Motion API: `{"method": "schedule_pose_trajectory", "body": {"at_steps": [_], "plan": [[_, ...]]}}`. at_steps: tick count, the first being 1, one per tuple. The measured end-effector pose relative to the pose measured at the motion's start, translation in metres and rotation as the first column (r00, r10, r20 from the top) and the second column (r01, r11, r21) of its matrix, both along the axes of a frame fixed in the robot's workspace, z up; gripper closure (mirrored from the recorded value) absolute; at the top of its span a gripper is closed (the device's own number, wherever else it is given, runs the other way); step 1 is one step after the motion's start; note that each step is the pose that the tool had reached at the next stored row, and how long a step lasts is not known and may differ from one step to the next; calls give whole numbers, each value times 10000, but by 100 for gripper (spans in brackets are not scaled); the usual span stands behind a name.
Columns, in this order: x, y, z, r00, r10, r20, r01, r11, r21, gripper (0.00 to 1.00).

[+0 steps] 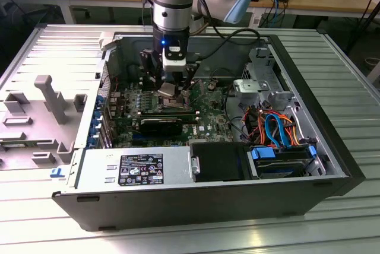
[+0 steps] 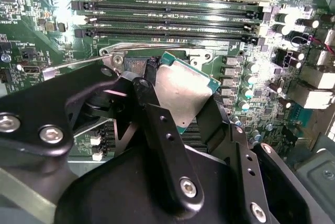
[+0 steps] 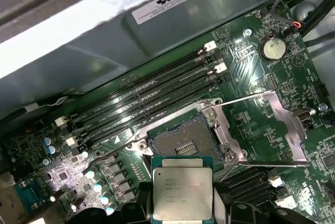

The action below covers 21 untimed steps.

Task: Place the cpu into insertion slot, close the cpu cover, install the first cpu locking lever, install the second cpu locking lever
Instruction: 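Place the cpu into insertion slot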

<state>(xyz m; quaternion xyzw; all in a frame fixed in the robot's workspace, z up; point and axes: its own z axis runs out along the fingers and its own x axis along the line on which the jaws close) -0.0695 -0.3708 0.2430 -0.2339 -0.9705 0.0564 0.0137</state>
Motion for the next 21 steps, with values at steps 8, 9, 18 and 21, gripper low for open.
{"method": "schedule_pose_trajectory", "body": {"at_steps": [8, 9, 18, 21], "plan": [[3, 0, -23, 9958, -912, 1, 912, 9958, -30, 45], [6, 0, -27, 9948, -1016, 1, 1016, 9948, -30, 45], [13, 0, -68, 9713, -2377, 2, 2377, 9713, -30, 45], [16, 0, -87, 9581, -2865, 1, 2865, 9581, -29, 45]]}}
